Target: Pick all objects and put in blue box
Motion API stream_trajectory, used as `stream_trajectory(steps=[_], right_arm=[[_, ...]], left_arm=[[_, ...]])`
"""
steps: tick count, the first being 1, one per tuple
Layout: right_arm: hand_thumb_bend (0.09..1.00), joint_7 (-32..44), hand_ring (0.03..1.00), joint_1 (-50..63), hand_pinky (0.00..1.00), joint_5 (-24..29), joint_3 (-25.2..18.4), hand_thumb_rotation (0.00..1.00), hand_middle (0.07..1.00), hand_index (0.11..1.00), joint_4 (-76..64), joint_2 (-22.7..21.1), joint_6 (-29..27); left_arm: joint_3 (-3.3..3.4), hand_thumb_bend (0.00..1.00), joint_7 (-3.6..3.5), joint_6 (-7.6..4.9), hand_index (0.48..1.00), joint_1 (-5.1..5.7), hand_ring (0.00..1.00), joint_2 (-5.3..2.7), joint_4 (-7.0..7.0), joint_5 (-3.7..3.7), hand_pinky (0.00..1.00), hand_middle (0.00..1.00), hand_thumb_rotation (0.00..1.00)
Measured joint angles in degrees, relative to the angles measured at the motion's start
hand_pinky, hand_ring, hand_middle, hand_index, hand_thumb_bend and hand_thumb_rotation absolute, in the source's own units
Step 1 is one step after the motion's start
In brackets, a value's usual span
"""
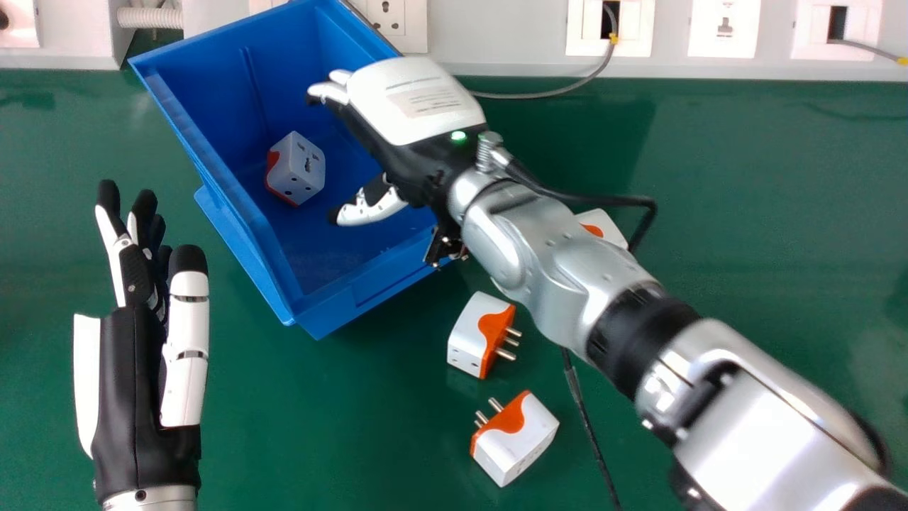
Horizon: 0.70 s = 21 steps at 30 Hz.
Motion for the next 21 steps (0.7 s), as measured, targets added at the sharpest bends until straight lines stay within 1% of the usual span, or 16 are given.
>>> stream_trajectory(steps=[2, 4, 5, 7, 9, 12, 14, 15, 18, 20, 21], right_arm=[[0.431, -0.1, 0.851, 4.7, 0.71, -0.8, -0.6, 0.35, 0.885, 0.851, -8.1, -2.5, 0.2], [0.409, 0.1, 0.857, 9.4, 0.71, -1.9, -1.0, 0.40, 0.891, 0.861, -15.8, -4.9, 1.0], [0.413, 0.2, 0.861, 12.1, 0.71, -2.1, -1.4, 0.38, 0.896, 0.861, -19.8, -6.1, 1.5], [0.403, 0.9, 0.871, 17.0, 0.72, -2.2, -2.5, 0.40, 0.907, 0.872, -27.1, -7.9, 2.3], [0.404, 1.1, 0.856, 22.8, 0.69, -2.2, -4.2, 0.41, 0.902, 0.870, -34.8, -9.7, 2.5], [0.395, 1.0, 0.837, 32.2, 0.67, -2.2, -6.8, 0.52, 0.892, 0.854, -45.7, -12.5, 2.3], [0.412, 0.4, 0.837, 40.1, 0.67, -2.2, -9.2, 0.57, 0.885, 0.849, -53.4, -14.6, 1.5], [0.425, -0.7, 0.836, 44.0, 0.67, -2.4, -10.2, 0.58, 0.880, 0.845, -56.4, -15.7, 0.6], [0.452, -4.2, 0.843, 54.2, 0.68, -4.0, -12.2, 0.51, 0.883, 0.850, -60.3, -17.4, -1.3], [0.454, -6.0, 0.863, 59.9, 0.70, -4.3, -13.1, 0.50, 0.897, 0.860, -61.6, -17.7, -2.4], [0.454, -6.9, 0.884, 62.5, 0.73, -4.4, -13.5, 0.51, 0.916, 0.875, -62.0, -17.9, -2.9]], left_arm=[[0.03, 0.32, 0.00, 0.01, 1.000, -0.04, 1.00, 0.02, 0.34, 0.00, 1.00, 1.00, 0.93], [0.06, 0.34, 0.03, 0.04, 1.000, -0.05, 1.00, 0.03, 0.55, 0.00, 1.00, 1.00, 0.93], [0.06, 0.35, 0.02, 0.08, 1.000, -0.05, 1.00, 0.04, 0.57, 0.00, 1.00, 1.00, 0.93], [0.06, 0.35, 0.04, 0.23, 1.000, -0.06, 1.00, 0.07, 0.58, 0.01, 1.00, 1.00, 0.93], [0.06, 0.35, 0.07, 0.31, 1.000, -0.09, 1.00, 0.08, 0.63, 0.02, 1.00, 1.00, 0.92], [0.03, 0.33, 0.18, 0.31, 1.000, -0.18, 1.00, 0.17, 0.81, 0.19, 1.00, 1.00, 0.92], [0.04, 0.33, 0.23, 0.19, 1.000, -0.25, 1.00, 0.39, 1.17, 0.67, 1.00, 1.00, 0.92], [0.07, 0.32, 0.27, 0.07, 1.000, -0.21, 1.00, 0.53, 1.49, 0.93, 1.00, 1.00, 0.93], [0.00, 0.32, 0.34, -0.08, 1.000, -0.05, 1.00, 0.85, 2.17, 1.48, 1.00, 1.00, 0.94], [-0.16, 0.34, 0.34, -0.48, 1.000, -0.08, 1.00, 0.94, 2.53, 2.31, 1.00, 1.00, 0.94], [-0.17, 0.36, 0.38, -0.72, 1.000, -0.06, 1.00, 0.96, 2.78, 2.41, 1.00, 1.00, 0.93]])
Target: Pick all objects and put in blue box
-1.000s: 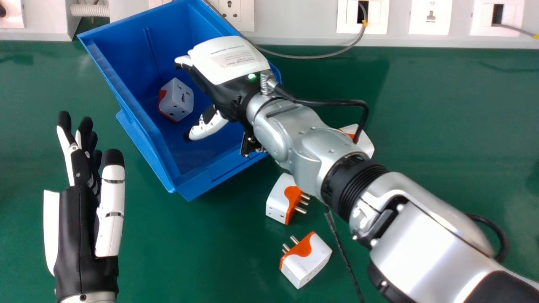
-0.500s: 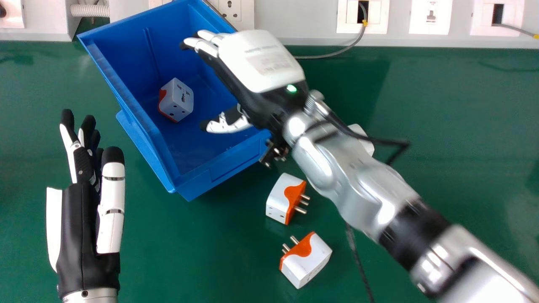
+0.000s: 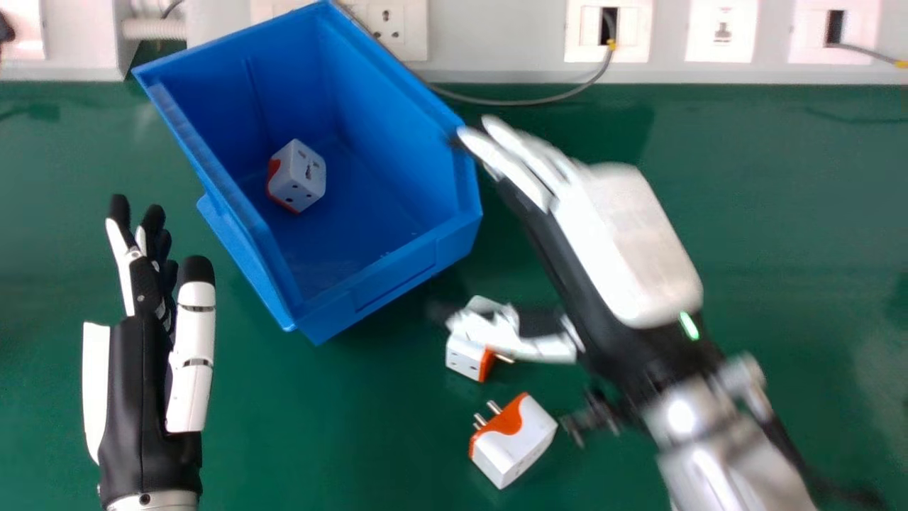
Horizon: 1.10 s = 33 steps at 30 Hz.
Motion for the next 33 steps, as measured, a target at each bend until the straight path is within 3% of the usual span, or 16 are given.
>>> stream_trajectory(steps=[5, 11, 14, 16, 19, 23, 33], right_arm=[[0.522, -6.7, 0.901, 9.9, 0.75, -2.4, -0.8, 0.50, 0.924, 0.884, 0.2, 0.2, -2.7], [0.590, -14.8, 0.869, 14.2, 0.73, -4.7, -1.0, 0.46, 0.903, 0.864, 6.2, 2.1, -4.0], [0.603, -17.1, 0.874, 14.7, 0.74, -6.1, -0.4, 0.47, 0.902, 0.864, 9.5, 2.7, -4.1], [0.610, -17.4, 0.878, 14.6, 0.74, -6.9, 0.2, 0.49, 0.903, 0.862, 11.6, 3.1, -3.6], [0.618, -17.5, 0.874, 14.2, 0.74, -8.4, 0.9, 0.52, 0.898, 0.855, 14.6, 4.0, -2.0], [0.647, -17.9, 0.828, 12.7, 0.69, -8.9, 1.9, 0.53, 0.869, 0.837, 18.0, 5.2, -0.7], [0.661, -17.8, 0.820, 9.0, 0.67, -9.0, 3.8, 0.48, 0.859, 0.809, 22.7, 6.8, 3.0]], left_arm=[[0.03, 0.37, -0.06, -0.26, 1.000, 0.49, 1.00, 0.14, 0.83, -0.13, 1.00, 1.00, 0.93], [-0.05, 0.36, -0.22, -0.28, 1.000, 0.70, 1.00, 0.29, 1.58, -0.32, 1.00, 1.00, 0.95], [-0.01, 0.38, -0.61, -0.28, 1.000, 0.71, 1.00, 0.45, 1.75, -0.93, 1.00, 1.00, 0.94], [0.01, 0.39, -1.05, -0.29, 1.000, 0.70, 1.00, 0.52, 1.78, -1.40, 1.00, 1.00, 0.94], [0.05, 0.39, -1.28, -0.29, 1.000, 0.71, 1.00, 0.60, 1.85, -1.54, 1.00, 1.00, 0.95], [0.15, 0.39, -1.27, -0.29, 1.000, 0.71, 1.00, 0.89, 1.86, -1.74, 1.00, 1.00, 0.94], [0.30, 0.37, -1.27, -0.47, 1.000, 0.67, 1.00, 1.01, 1.86, -1.87, 1.00, 1.00, 0.92]])
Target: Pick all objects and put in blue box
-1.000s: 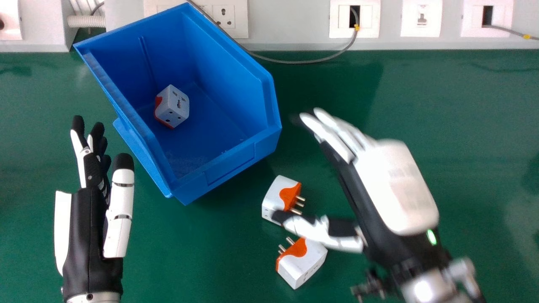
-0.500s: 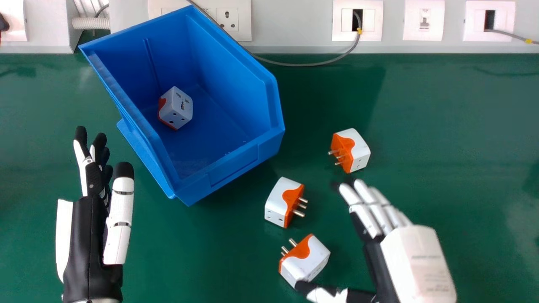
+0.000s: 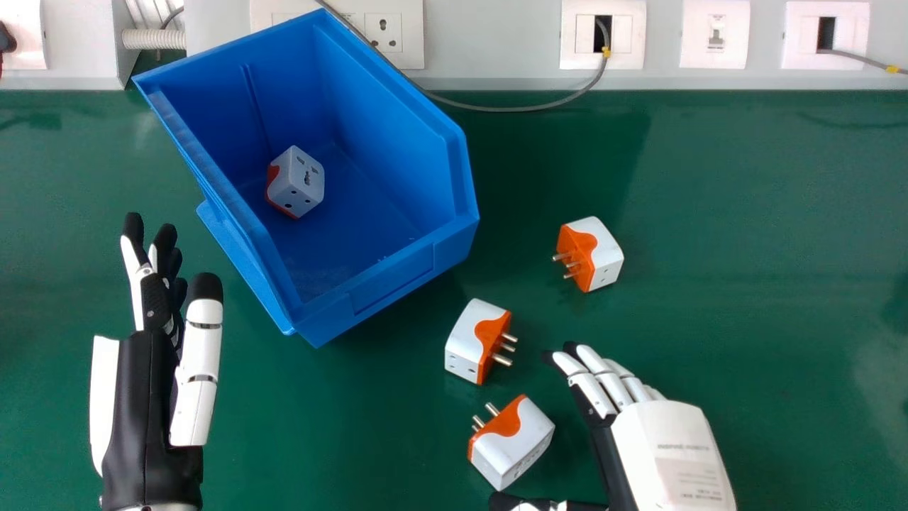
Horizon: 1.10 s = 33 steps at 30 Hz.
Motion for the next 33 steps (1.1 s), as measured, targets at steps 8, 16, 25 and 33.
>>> stream_trajectory(steps=[8, 16, 25, 33], right_arm=[[0.617, 3.5, 0.825, -2.7, 0.70, 0.5, 1.0, 0.51, 0.871, 0.829, 2.8, 0.8, 3.0], [0.593, 5.3, 0.816, -5.4, 0.70, 0.1, 2.6, 0.59, 0.874, 0.838, 4.6, 1.3, 6.0], [0.590, 6.0, 0.805, -9.1, 0.70, -1.4, 4.6, 0.59, 0.851, 0.818, 7.5, 1.7, 8.6], [0.587, 6.6, 0.785, -10.7, 0.68, -2.1, 6.3, 0.53, 0.821, 0.796, 8.7, 1.7, 10.7]], left_arm=[[0.26, 0.35, -0.09, -0.07, 1.000, -0.04, 1.00, 0.30, 0.00, -0.25, 1.00, 1.00, 0.94], [0.48, 0.38, -0.03, -0.12, 1.000, -0.50, 1.00, 0.60, 0.00, -0.43, 1.00, 1.00, 0.93], [0.52, 0.35, -0.41, -0.09, 1.000, -0.52, 1.00, 0.78, -0.10, -0.57, 1.00, 1.00, 0.93], [0.67, 0.34, -1.25, -0.19, 1.000, -0.61, 1.00, 1.08, -0.09, -1.78, 1.00, 1.00, 0.91]])
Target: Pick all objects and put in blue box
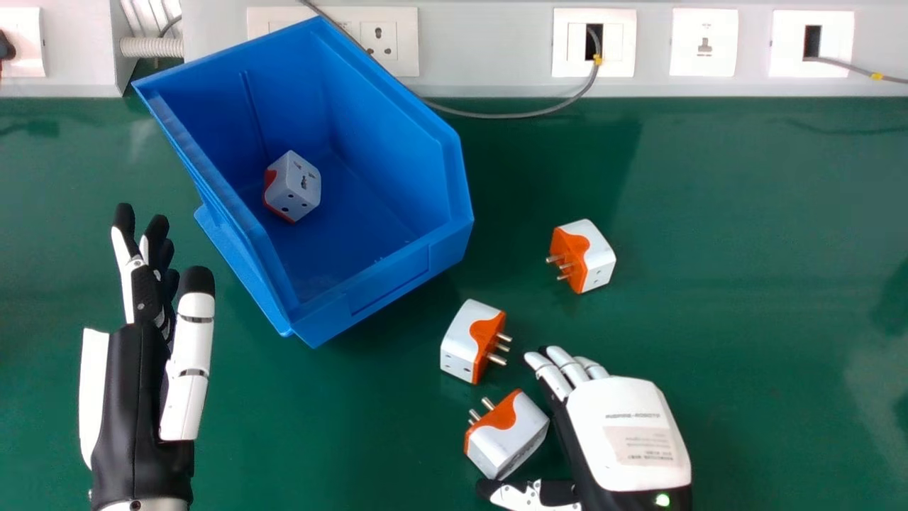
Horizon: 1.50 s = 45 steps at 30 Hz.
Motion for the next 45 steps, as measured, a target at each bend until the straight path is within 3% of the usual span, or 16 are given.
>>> stream_trajectory(steps=[8, 10, 12, 14, 18, 21, 25, 28, 33, 45], right_arm=[[0.586, 0.3, 0.773, -1.6, 0.68, -0.1, 1.3, 0.45, 0.802, 0.779, 0.7, -0.1, 1.6], [0.545, 0.9, 0.758, -1.9, 0.67, 0.1, 1.4, 0.40, 0.782, 0.754, 0.6, -0.1, 1.6], [0.494, 1.3, 0.681, -2.3, 0.62, 0.3, 1.8, 0.35, 0.691, 0.642, 0.6, -0.4, 1.3], [0.492, 1.3, 0.530, -2.7, 0.53, 0.4, 2.1, 0.21, 0.521, 0.524, 1.1, -0.8, 0.2], [0.497, 1.1, 0.255, -3.4, 0.22, 2.5, 2.0, 0.15, 0.308, 0.476, 2.0, -1.3, -2.6], [0.493, 2.4, 0.165, -3.7, 0.12, 3.4, 2.1, 0.15, 0.237, 0.470, 0.9, -1.3, -3.6], [0.489, 6.8, 0.148, -4.9, 0.09, 5.9, 1.1, 0.15, 0.222, 0.469, -1.1, -0.7, -2.9], [0.487, 8.8, 0.147, -4.7, 0.09, 7.6, 0.6, 0.14, 0.222, 0.469, -2.1, -1.1, -2.8], [0.488, 9.0, 0.152, -4.0, 0.10, 9.1, 0.1, 0.14, 0.224, 0.469, -2.7, -1.2, -3.6], [0.485, 9.3, 0.160, -2.6, 0.11, 10.3, -1.0, 0.14, 0.237, 0.470, -4.3, -1.0, -3.9]], left_arm=[[0.06, 0.34, -0.02, -0.02, 1.000, -0.09, 1.00, 0.00, 0.00, -0.02, 1.00, 1.00, 0.94], [0.15, 0.33, -0.07, -0.02, 1.000, -0.19, 1.00, 0.01, 0.00, -0.37, 1.00, 1.00, 0.93], [0.26, 0.33, -0.07, -0.02, 1.000, -0.32, 1.00, 0.01, -0.02, -0.66, 1.00, 1.00, 0.93], [0.25, 0.32, -0.06, 0.00, 1.000, -0.37, 1.00, 0.00, -0.21, -0.79, 1.00, 1.00, 0.93], [0.24, 0.35, -0.11, 0.09, 0.998, -0.44, 1.00, -0.04, -0.64, -1.06, 1.00, 1.00, 0.92], [0.21, 0.36, -0.15, 0.12, 0.999, -0.50, 1.00, -0.08, -0.77, -1.10, 1.00, 1.00, 0.92], [0.14, 0.36, -0.28, 0.11, 1.000, -0.90, 1.00, -0.08, -0.77, -1.10, 1.00, 1.00, 0.92], [0.46, 0.35, -0.11, 0.14, 1.000, -0.85, 1.00, -0.04, -0.77, -1.21, 1.00, 1.00, 0.92], [0.33, 0.35, -0.19, 0.53, 1.000, -1.57, 1.00, 0.05, -0.82, -1.10, 1.00, 1.00, 0.92], [0.29, 0.34, -0.44, 0.52, 1.000, -1.41, 1.00, 0.11, -0.82, -1.17, 1.00, 1.00, 0.91]])
